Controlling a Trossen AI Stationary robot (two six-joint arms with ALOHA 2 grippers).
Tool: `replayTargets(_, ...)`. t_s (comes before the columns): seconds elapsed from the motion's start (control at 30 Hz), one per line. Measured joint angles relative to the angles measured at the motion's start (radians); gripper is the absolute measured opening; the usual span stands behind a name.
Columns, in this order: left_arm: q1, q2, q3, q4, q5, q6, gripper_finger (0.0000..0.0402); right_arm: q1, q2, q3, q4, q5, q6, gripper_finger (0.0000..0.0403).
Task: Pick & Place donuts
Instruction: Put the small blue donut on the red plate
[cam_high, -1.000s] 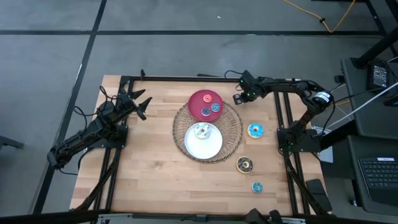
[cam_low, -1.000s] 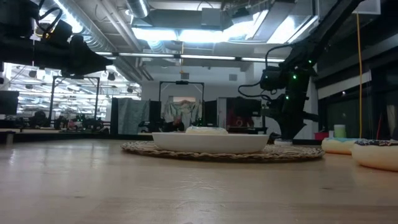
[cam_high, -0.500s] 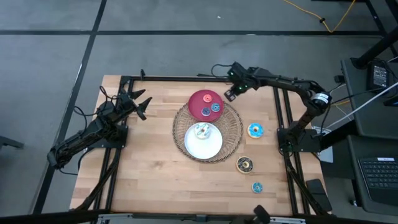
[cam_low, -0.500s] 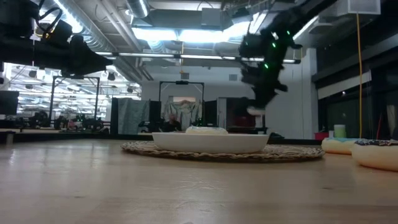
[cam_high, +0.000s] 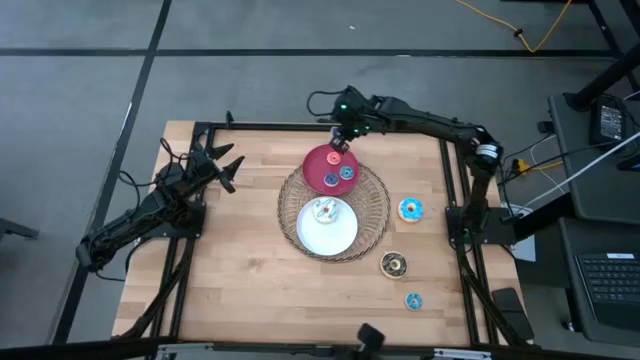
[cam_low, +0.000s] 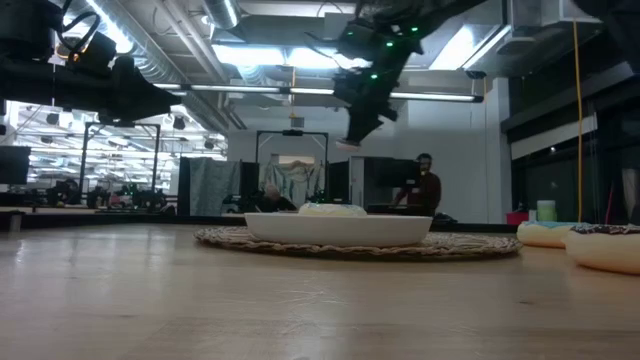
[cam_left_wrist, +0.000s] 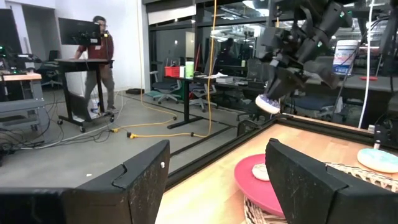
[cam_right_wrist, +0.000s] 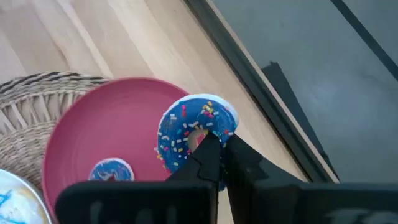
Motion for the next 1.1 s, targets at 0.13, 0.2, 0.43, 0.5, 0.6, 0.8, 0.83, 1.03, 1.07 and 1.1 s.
replayTargets(0.13,0.000,0.000,0.000,0.000,0.000,0.000,0.0256,0.032,0.102,0.103,-0.051,-0.001,-0.029,0.0014)
replayTargets(0.2,0.000,0.000,0.000,0.000,0.000,0.000,0.0256,0.048,0.146,0.140,-0.067,-0.003,-0.045,0.0014)
replayTargets(0.43,0.000,0.000,0.000,0.000,0.000,0.000,0.0256,0.099,0.239,0.185,-0.084,-0.003,-0.104,0.0014)
replayTargets(0.5,0.000,0.000,0.000,0.000,0.000,0.000,0.0256,0.110,0.260,0.185,-0.087,-0.003,-0.112,0.0014)
replayTargets(0.6,0.000,0.000,0.000,0.000,0.001,0.000,0.0256,0.125,0.282,0.185,-0.083,0.001,-0.136,0.0014)
replayTargets(0.8,0.000,0.000,0.000,0.000,0.001,0.000,0.0256,0.150,0.324,0.185,-0.064,0.027,-0.214,0.0014)
replayTargets(0.83,0.000,0.000,0.000,0.000,0.001,0.000,0.0256,0.153,0.330,0.185,-0.063,0.029,-0.226,0.0014)
replayTargets(1.03,0.000,0.000,0.000,0.000,0.001,0.000,0.0256,0.162,0.361,0.185,-0.037,0.078,-0.286,0.0014)
replayTargets(1.07,0.000,0.000,0.000,0.000,0.001,0.000,0.0256,0.162,0.366,0.185,-0.029,0.079,-0.291,0.0014)
replayTargets(1.1,0.000,0.000,0.000,0.000,0.001,0.000,0.0256,0.162,0.372,0.185,-0.024,0.079,-0.294,0.0014)
